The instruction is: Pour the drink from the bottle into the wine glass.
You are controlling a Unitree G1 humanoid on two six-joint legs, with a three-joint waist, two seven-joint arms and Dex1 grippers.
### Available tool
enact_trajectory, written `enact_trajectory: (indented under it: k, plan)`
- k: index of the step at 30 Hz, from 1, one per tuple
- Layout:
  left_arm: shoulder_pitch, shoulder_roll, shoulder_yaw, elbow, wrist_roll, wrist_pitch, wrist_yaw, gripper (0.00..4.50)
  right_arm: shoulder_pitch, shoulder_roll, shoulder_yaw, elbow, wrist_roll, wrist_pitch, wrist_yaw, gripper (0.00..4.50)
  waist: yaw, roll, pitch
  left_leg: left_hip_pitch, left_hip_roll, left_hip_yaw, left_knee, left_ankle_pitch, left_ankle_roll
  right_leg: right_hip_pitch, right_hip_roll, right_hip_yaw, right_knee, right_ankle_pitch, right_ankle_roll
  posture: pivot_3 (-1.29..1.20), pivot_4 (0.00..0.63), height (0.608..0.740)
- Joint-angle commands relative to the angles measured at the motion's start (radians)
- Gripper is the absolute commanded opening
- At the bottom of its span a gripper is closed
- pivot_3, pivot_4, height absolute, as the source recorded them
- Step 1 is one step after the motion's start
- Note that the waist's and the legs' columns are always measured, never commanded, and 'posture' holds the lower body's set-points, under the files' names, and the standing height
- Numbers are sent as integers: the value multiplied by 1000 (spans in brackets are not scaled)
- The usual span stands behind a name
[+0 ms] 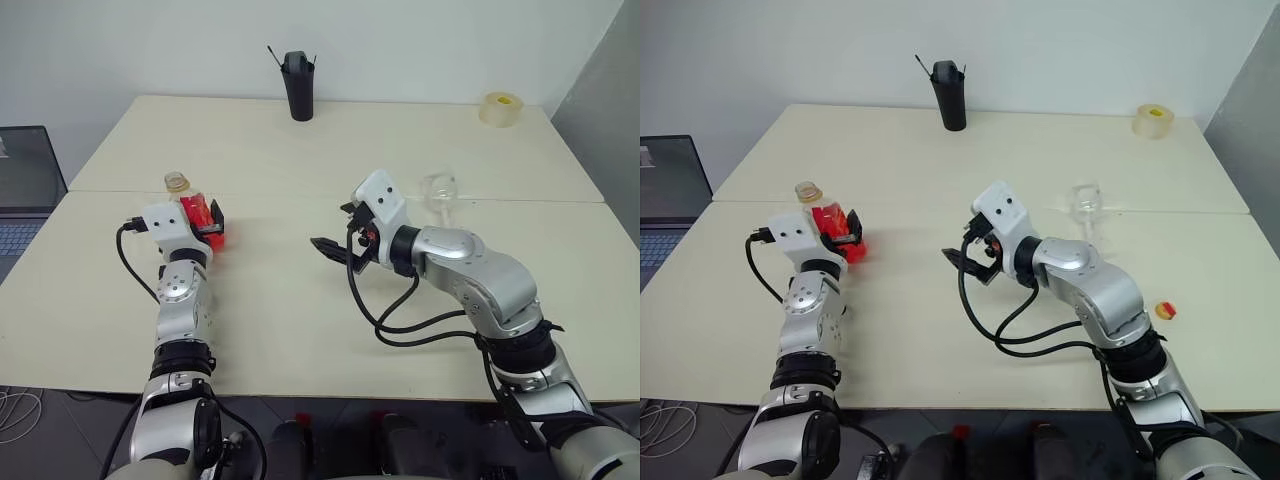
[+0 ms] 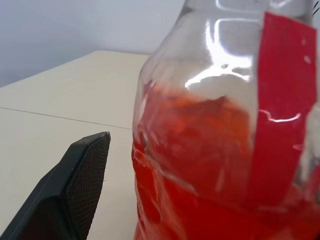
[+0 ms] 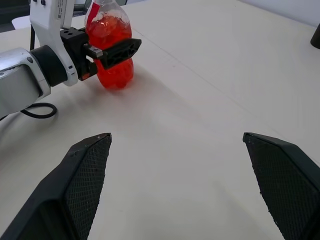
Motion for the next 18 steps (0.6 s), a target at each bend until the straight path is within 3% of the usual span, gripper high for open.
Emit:
enact_trajectory:
  k: [1, 18]
  plan:
    - [38, 6, 5, -91, -25, 31, -21, 4457, -20, 9, -11, -19, -7, -28, 12, 4500, -1, 0, 0, 0, 0, 0, 0, 0, 0, 0, 0, 0, 0, 0, 0, 0, 150, 740]
    - [246, 2, 4, -371, -88, 216, -68, 4457, -17, 7, -22, -9, -23, -42, 41, 4500, -1, 0, 0, 0, 1, 0, 0, -1, 2, 0, -1, 0, 0, 0, 0, 0, 150, 740]
